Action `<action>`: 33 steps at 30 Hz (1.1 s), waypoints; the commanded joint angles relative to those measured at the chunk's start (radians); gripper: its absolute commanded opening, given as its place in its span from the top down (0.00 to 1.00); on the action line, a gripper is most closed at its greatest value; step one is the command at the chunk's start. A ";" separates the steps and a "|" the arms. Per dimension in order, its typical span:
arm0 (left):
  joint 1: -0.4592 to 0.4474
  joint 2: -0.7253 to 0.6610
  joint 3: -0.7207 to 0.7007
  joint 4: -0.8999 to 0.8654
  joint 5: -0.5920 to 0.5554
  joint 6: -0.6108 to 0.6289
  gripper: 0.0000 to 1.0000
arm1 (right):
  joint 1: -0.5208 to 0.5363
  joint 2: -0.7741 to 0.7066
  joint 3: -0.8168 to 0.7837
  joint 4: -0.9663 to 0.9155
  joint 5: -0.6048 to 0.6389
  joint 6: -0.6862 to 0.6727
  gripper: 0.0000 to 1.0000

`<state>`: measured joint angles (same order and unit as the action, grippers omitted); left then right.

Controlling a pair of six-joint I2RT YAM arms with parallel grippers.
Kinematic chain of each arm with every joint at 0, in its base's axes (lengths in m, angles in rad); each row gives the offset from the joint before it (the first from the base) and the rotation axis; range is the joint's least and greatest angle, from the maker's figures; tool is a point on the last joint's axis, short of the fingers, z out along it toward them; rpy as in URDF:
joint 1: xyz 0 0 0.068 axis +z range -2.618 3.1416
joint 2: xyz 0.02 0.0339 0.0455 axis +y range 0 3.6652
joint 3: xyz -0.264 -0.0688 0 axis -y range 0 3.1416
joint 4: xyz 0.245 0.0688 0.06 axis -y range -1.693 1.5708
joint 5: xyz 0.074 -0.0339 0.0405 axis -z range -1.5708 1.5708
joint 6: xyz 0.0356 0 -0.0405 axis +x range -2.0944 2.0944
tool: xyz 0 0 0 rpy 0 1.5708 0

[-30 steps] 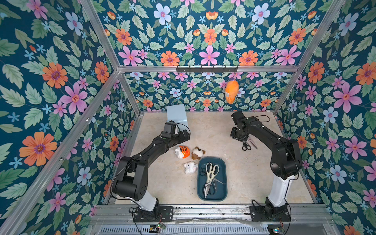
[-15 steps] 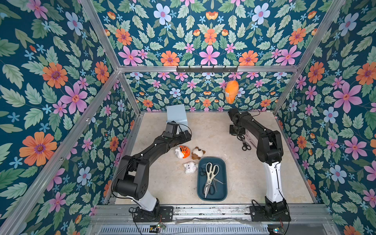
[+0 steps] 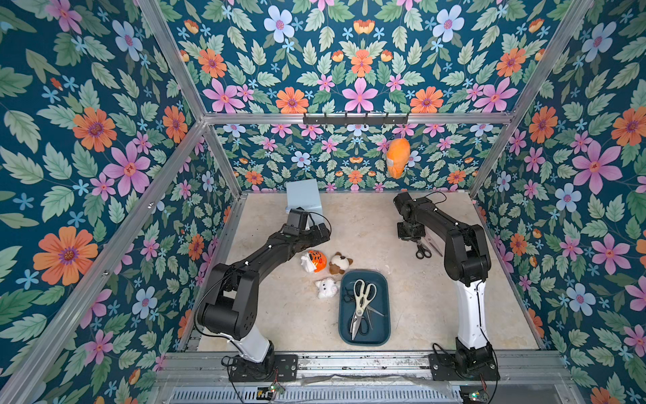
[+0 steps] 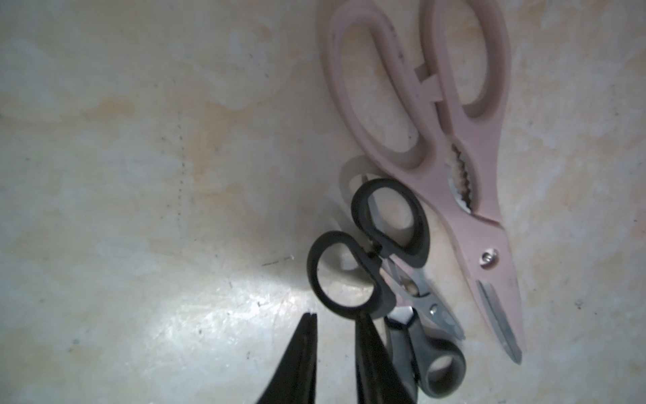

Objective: Put the scissors into the storage box
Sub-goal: Pick up the scissors from the center of the board.

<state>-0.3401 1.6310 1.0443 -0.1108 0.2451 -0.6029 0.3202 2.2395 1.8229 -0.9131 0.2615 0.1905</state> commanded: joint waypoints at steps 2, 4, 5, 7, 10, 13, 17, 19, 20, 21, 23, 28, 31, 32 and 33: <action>-0.001 0.000 0.008 -0.018 -0.015 -0.010 0.01 | -0.002 0.013 0.009 0.038 -0.001 -0.043 0.77; -0.002 0.003 0.009 -0.018 -0.015 -0.014 0.01 | -0.004 0.022 0.018 0.043 0.004 -0.058 0.77; -0.003 0.004 0.009 -0.020 -0.015 -0.015 0.01 | -0.006 0.029 0.024 0.044 0.003 -0.063 0.77; -0.004 0.006 0.013 -0.023 -0.015 -0.018 0.01 | -0.009 0.037 0.032 0.047 -0.008 -0.072 0.78; -0.006 0.005 0.019 -0.029 -0.022 -0.017 0.01 | -0.012 0.048 0.039 0.048 -0.022 -0.073 0.79; -0.007 0.006 0.024 -0.032 -0.026 -0.019 0.01 | -0.016 0.049 0.034 0.056 -0.034 -0.074 0.80; -0.010 0.007 0.027 -0.032 -0.028 -0.027 0.01 | -0.030 0.051 0.029 0.066 -0.054 -0.075 0.85; -0.010 0.010 0.031 -0.033 -0.027 -0.027 0.01 | -0.033 0.051 0.026 0.071 -0.054 -0.078 0.88; -0.011 0.011 0.032 -0.034 -0.029 -0.026 0.01 | -0.034 0.051 0.025 0.074 -0.056 -0.080 0.90; -0.012 0.011 0.035 -0.036 -0.030 -0.027 0.01 | -0.035 0.050 0.024 0.075 -0.056 -0.083 0.91; -0.011 0.013 0.041 -0.039 -0.030 -0.025 0.01 | -0.036 0.048 0.023 0.079 -0.055 -0.088 0.94; -0.013 0.019 0.050 -0.041 -0.030 -0.025 0.01 | -0.035 0.037 0.034 0.069 -0.054 -0.099 1.00; -0.014 0.018 0.052 -0.040 -0.030 -0.027 0.01 | -0.036 0.028 0.066 0.039 -0.054 -0.098 1.00; -0.013 0.018 0.052 -0.038 -0.030 -0.027 0.01 | -0.036 0.023 0.079 0.025 -0.052 -0.094 1.00; -0.014 0.016 0.052 -0.037 -0.030 -0.028 0.01 | -0.036 0.016 0.092 0.010 -0.050 -0.088 1.00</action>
<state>-0.3531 1.6470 1.0908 -0.1440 0.2249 -0.6281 0.2836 2.2814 1.8889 -0.8585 0.2096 0.1036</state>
